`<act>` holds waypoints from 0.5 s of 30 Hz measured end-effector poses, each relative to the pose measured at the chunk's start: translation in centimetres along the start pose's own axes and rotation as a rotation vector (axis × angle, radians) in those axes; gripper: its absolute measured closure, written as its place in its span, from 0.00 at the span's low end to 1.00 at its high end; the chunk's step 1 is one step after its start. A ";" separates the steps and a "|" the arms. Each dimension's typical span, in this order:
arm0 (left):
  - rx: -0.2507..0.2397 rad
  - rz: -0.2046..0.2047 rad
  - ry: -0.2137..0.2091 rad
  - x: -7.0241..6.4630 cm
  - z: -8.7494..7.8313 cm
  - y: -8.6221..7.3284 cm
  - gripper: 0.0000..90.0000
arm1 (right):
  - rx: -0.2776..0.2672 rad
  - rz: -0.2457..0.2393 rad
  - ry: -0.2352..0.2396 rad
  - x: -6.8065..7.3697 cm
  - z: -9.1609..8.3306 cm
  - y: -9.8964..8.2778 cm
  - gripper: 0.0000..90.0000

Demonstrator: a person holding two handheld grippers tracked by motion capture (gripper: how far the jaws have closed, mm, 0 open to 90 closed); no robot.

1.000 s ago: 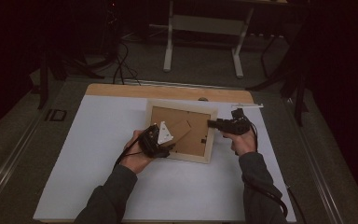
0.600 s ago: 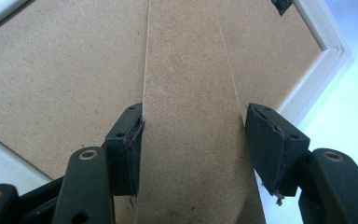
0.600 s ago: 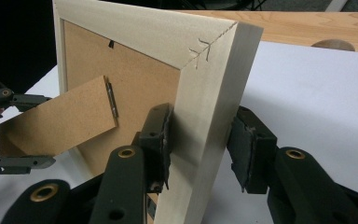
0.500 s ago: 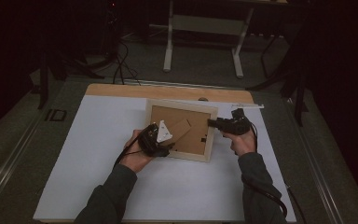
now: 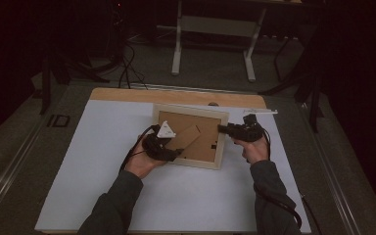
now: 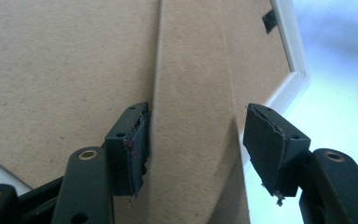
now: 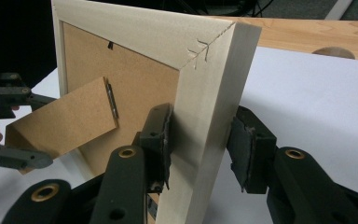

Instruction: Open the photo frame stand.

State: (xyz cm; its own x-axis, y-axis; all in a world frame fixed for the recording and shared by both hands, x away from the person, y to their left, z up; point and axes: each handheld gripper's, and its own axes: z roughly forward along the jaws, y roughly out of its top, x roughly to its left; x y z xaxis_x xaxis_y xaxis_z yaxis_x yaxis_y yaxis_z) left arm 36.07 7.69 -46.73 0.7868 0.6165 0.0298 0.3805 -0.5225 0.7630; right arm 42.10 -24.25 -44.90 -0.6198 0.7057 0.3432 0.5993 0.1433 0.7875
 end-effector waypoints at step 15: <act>0.014 -0.112 -0.134 1.4 0.0 -0.3 0.54 | -0.008 -0.027 0.002 0.3 -0.1 0.2 0.68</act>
State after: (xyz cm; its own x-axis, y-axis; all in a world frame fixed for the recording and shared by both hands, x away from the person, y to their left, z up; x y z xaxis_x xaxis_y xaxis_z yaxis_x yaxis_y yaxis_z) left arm 37.09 8.71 -46.90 0.7966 0.5876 -0.1421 0.4755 -0.4637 0.7476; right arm 41.95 -24.12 -44.60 -0.6364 0.7004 0.3230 0.5785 0.1566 0.8005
